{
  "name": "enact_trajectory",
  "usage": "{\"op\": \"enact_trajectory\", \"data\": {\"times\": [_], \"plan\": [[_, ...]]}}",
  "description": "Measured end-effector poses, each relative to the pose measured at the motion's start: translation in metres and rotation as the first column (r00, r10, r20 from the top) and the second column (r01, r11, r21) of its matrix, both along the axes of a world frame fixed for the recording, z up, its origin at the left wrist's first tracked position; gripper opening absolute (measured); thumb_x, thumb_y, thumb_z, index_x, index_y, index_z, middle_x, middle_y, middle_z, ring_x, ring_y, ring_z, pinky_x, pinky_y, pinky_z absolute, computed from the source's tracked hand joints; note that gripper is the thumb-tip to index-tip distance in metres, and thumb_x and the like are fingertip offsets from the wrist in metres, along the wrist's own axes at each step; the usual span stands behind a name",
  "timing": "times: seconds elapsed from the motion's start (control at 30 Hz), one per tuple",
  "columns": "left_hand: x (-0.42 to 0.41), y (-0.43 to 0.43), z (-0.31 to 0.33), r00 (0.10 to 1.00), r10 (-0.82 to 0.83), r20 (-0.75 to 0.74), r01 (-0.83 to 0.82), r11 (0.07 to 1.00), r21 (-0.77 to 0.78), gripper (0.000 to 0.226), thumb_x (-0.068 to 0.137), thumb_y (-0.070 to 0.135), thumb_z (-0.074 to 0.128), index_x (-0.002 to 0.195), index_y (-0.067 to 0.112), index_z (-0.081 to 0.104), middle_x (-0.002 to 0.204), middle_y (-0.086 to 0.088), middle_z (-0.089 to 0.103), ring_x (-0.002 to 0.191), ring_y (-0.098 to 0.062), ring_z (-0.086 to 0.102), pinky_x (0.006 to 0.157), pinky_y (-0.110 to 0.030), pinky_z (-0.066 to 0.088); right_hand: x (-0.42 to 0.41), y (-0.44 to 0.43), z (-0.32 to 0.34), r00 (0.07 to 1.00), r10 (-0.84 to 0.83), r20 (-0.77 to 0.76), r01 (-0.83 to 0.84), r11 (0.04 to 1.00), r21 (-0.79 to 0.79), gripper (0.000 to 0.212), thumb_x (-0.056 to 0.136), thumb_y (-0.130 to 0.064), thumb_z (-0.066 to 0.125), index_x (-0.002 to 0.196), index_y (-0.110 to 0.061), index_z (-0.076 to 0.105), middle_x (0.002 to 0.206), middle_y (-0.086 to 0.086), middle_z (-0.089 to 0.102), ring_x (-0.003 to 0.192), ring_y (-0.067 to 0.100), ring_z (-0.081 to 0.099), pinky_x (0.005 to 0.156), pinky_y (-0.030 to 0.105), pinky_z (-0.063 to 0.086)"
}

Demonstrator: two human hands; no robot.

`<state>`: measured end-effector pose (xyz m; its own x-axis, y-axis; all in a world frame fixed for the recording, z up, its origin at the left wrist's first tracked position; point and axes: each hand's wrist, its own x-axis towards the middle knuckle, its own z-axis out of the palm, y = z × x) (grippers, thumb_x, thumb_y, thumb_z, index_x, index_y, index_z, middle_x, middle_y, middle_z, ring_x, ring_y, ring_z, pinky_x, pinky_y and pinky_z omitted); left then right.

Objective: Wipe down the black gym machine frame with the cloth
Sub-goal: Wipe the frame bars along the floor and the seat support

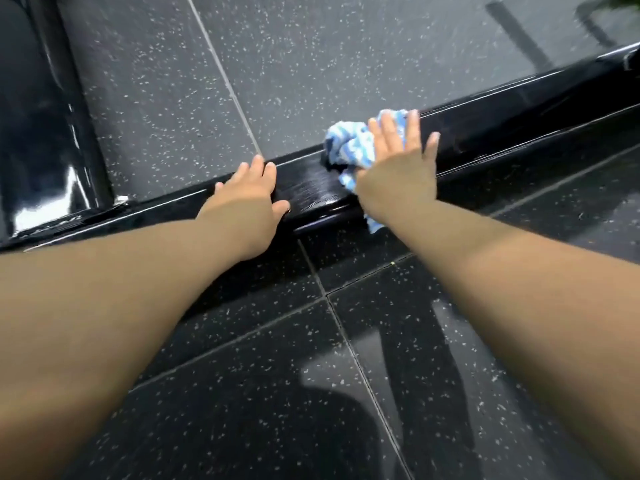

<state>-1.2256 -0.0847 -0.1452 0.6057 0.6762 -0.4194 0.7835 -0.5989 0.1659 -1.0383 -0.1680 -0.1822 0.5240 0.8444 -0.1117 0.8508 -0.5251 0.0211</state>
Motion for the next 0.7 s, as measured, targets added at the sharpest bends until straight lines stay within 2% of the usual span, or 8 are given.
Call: {"op": "enact_trajectory", "data": {"times": [0.1, 0.17, 0.23, 0.33, 0.4, 0.47, 0.57, 0.7], "plan": [[0.000, 0.002, 0.002, 1.000, 0.030, -0.006, -0.030, 0.999, -0.016, 0.065, 0.102, 0.036, 0.038, 0.154, 0.016, 0.006, 0.162, 0.002, -0.005, 0.149, -0.017, -0.002, 0.120, -0.043, 0.009, -0.020, 0.001, 0.004, 0.954, 0.290, -0.078, -0.284, 0.956, 0.075, 0.081, 0.091, -0.059, 0.043, 0.154, -0.026, 0.005, 0.162, -0.009, -0.002, 0.148, 0.021, -0.009, 0.117, 0.049, -0.005], [0.000, 0.001, 0.005, 0.999, 0.046, -0.003, -0.046, 0.999, -0.024, 0.066, 0.101, 0.037, 0.040, 0.154, 0.017, 0.007, 0.162, 0.003, -0.004, 0.149, -0.016, -0.001, 0.120, -0.041, 0.009, -0.010, -0.008, 0.005, 0.918, 0.384, -0.095, -0.377, 0.922, 0.084, 0.076, 0.093, -0.048, 0.048, 0.154, -0.027, 0.007, 0.161, -0.012, 0.000, 0.149, 0.015, -0.006, 0.117, 0.046, -0.006], [0.005, 0.000, 0.007, 0.999, 0.038, -0.011, -0.038, 0.999, -0.011, 0.066, 0.101, 0.038, 0.040, 0.154, 0.018, 0.007, 0.162, 0.004, -0.003, 0.149, -0.015, 0.000, 0.120, -0.039, 0.009, 0.019, -0.023, 0.006, 0.947, 0.300, -0.115, -0.288, 0.951, 0.109, 0.071, 0.093, -0.039, 0.047, 0.154, -0.027, 0.011, 0.161, -0.013, 0.004, 0.149, 0.015, -0.003, 0.117, 0.048, -0.003], [0.005, 0.002, 0.010, 0.998, 0.050, -0.048, -0.050, 0.999, -0.008, 0.067, 0.100, 0.040, 0.041, 0.155, 0.021, 0.007, 0.162, 0.006, -0.003, 0.148, -0.013, 0.001, 0.117, -0.034, 0.009, 0.074, -0.051, 0.005, 0.998, 0.006, -0.055, -0.002, 0.997, 0.075, 0.068, 0.095, -0.035, 0.040, 0.154, -0.025, 0.007, 0.161, -0.009, 0.003, 0.148, 0.025, -0.006, 0.117, 0.054, -0.002], [0.006, 0.001, 0.011, 0.997, 0.064, -0.038, -0.065, 0.998, -0.014, 0.067, 0.100, 0.040, 0.042, 0.155, 0.022, 0.008, 0.161, 0.007, -0.003, 0.148, -0.012, 0.002, 0.117, -0.033, 0.009, 0.101, -0.060, 0.004, 0.985, -0.168, -0.027, 0.168, 0.986, 0.001, 0.068, 0.097, -0.038, 0.033, 0.154, -0.020, 0.002, 0.162, -0.005, -0.001, 0.148, 0.029, -0.009, 0.116, 0.055, -0.003], [0.008, 0.000, 0.014, 0.997, 0.080, -0.019, -0.080, 0.997, -0.020, 0.066, 0.100, 0.039, 0.043, 0.155, 0.022, 0.009, 0.161, 0.008, -0.002, 0.148, -0.011, 0.002, 0.117, -0.032, 0.009, 0.104, -0.052, 0.005, 0.965, -0.252, -0.074, 0.253, 0.967, 0.007, 0.069, 0.098, -0.040, 0.031, 0.154, -0.013, 0.002, 0.162, 0.001, -0.004, 0.147, 0.032, -0.012, 0.117, 0.054, -0.004], [0.008, -0.002, 0.017, 0.995, 0.095, -0.034, -0.096, 0.995, -0.024, 0.066, 0.100, 0.038, 0.044, 0.154, 0.023, 0.010, 0.161, 0.009, -0.001, 0.148, -0.011, 0.003, 0.116, -0.031, 0.010, 0.075, -0.031, 0.009, 0.965, -0.215, -0.153, 0.227, 0.972, 0.065, 0.078, 0.094, -0.052, 0.034, 0.153, -0.007, 0.007, 0.162, 0.009, -0.001, 0.146, 0.034, -0.011, 0.117, 0.050, -0.005], [0.008, 0.000, 0.017, 0.994, 0.104, -0.043, -0.105, 0.994, -0.021, 0.067, 0.099, 0.040, 0.045, 0.154, 0.024, 0.011, 0.161, 0.010, 0.000, 0.148, -0.011, 0.005, 0.116, -0.032, 0.011, 0.039, -0.012, 0.012, 0.993, -0.067, -0.095, 0.068, 0.998, 0.001, 0.074, 0.096, -0.054, 0.020, 0.154, -0.013, 0.002, 0.162, 0.006, -0.004, 0.146, 0.032, -0.014, 0.116, 0.051, -0.008]]}}
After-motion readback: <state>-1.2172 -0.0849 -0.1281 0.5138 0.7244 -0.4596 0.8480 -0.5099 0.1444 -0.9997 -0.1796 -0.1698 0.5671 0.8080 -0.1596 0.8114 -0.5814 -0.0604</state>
